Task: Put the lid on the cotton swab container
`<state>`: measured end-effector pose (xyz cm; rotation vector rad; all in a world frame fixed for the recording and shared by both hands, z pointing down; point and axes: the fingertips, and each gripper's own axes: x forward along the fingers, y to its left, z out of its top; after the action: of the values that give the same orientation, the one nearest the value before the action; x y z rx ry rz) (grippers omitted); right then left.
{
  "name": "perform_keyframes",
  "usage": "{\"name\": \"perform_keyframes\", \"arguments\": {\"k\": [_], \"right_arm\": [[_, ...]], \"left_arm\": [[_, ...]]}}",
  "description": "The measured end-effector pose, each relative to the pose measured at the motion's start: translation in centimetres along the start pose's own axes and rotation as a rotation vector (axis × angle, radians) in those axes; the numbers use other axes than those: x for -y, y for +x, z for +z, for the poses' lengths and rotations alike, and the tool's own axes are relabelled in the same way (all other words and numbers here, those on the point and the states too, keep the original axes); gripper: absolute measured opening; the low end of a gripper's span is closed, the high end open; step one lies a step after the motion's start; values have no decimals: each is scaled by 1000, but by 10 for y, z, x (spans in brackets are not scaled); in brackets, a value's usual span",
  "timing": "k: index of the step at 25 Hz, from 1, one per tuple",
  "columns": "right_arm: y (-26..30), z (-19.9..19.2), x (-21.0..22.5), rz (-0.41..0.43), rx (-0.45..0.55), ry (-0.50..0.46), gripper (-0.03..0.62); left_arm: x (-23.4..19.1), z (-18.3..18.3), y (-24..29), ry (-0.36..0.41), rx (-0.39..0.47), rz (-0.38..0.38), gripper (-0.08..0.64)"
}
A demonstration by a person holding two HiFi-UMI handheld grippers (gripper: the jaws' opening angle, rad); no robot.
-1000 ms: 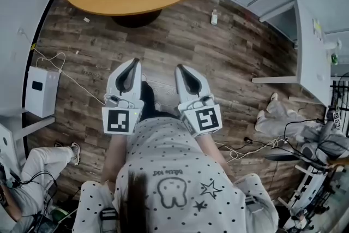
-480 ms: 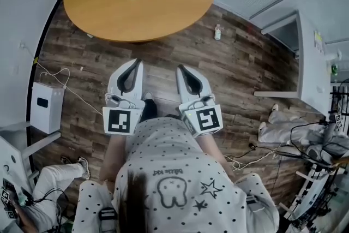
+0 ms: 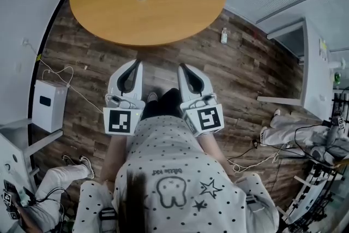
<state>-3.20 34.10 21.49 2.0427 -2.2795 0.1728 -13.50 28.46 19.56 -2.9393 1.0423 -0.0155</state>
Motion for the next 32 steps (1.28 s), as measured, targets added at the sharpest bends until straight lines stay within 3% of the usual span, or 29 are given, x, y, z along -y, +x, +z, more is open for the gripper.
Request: {"name": "perform_keyframes", "arguments": {"k": [13,32], "right_arm": [[39,2,26,27,-20,6,4],[174,16,138,260,-26,-27,5]], "left_arm": [[-21,-4,37,-10,-18,45,9],[-72,-3,169,23,-39,289,9]]}}
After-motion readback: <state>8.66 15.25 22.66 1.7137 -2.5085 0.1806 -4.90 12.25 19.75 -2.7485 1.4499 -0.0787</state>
